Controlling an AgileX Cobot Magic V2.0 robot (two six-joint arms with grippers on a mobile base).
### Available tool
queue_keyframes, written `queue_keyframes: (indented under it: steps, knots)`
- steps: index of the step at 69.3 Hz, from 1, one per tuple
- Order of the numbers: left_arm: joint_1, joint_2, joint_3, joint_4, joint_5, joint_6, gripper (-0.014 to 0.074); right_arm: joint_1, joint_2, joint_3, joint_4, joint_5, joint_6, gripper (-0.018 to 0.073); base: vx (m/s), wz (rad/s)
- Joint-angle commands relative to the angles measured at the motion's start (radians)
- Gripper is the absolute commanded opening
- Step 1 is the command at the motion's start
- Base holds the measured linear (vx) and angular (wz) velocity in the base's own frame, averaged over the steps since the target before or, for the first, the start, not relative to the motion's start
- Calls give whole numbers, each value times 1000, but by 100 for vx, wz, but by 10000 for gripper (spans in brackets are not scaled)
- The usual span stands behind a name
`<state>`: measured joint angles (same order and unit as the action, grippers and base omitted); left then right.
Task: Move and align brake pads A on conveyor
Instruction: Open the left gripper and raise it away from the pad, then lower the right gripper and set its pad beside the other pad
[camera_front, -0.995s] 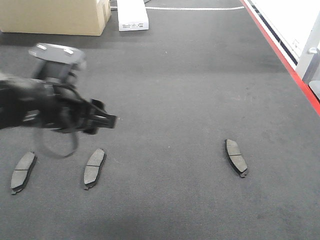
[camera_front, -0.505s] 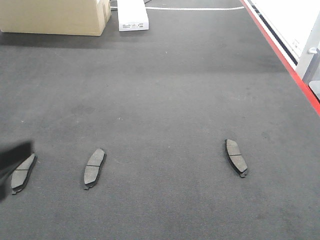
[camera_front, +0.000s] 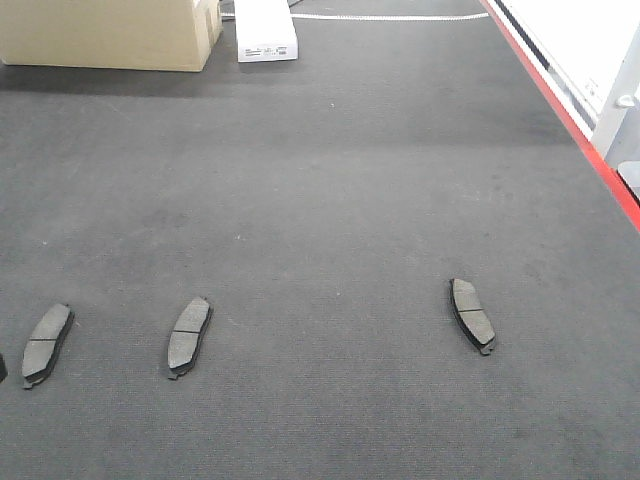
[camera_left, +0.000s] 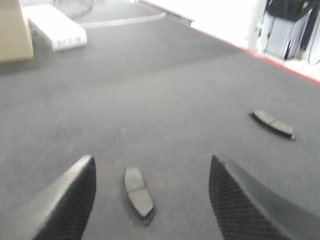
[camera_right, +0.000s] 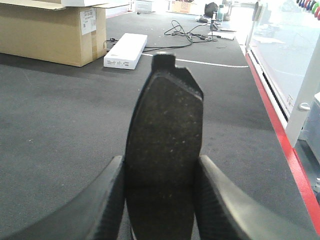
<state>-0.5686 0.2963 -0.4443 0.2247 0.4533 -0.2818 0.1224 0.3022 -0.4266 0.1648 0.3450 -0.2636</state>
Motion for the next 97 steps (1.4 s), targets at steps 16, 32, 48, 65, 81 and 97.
queue_keyframes:
  steps: [16, 32, 48, 65, 81, 97]
  knots:
    - [-5, -13, -9, 5, -109, 4, 464, 1, 12, -31, -1, -99, -6, -2, 0, 0]
    - [-5, -13, -9, 4, -88, 4, 464, 1, 69, -34, 56, -58, 16, -1, 0, 0]
    - [-5, -13, -9, 4, -88, 4, 464, 1, 329, -196, 105, 105, 17, 8, 0, 0]
    - [-5, -13, -9, 4, -88, 4, 464, 1, 629, -335, 131, 206, 59, 13, 0, 0]
    - [-5, -13, -9, 4, -88, 4, 464, 1, 918, -466, 133, 359, 90, 27, 0, 0]
    - [-5, -13, -9, 4, -88, 4, 464, 109, 1129, -617, 120, 404, 146, 36, 0, 0]
